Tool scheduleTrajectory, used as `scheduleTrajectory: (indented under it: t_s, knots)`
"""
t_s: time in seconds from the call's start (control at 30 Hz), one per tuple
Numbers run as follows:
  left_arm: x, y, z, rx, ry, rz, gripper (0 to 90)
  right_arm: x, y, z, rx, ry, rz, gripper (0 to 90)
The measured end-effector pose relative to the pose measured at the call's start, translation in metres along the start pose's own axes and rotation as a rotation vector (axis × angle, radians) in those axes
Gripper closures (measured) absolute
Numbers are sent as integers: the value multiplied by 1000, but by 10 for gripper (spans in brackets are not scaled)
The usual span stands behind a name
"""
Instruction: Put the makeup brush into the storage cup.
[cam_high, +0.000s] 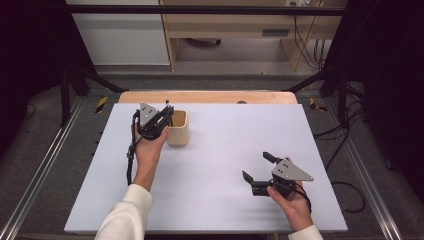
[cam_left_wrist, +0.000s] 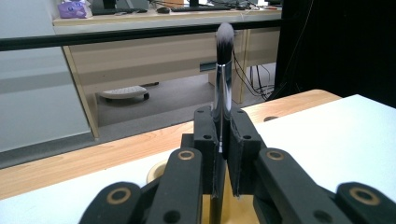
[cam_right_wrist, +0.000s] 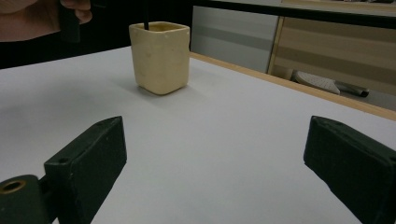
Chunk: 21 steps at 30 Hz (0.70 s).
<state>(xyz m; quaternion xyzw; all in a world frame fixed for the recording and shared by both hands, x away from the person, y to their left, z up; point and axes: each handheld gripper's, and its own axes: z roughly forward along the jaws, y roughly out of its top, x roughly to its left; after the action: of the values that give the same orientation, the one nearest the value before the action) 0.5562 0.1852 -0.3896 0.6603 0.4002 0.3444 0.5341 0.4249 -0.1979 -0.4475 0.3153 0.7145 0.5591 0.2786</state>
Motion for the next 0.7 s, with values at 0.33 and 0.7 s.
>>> scheduleTrajectory:
  t_s: [0.33,0.7]
  knots:
    - [-3,3,-11,-33,20,10,653,0,0,0,-1,2,1,62]
    - [-4,9,-23,-59,-7,28,542,1,0,0,3,5,-2,61]
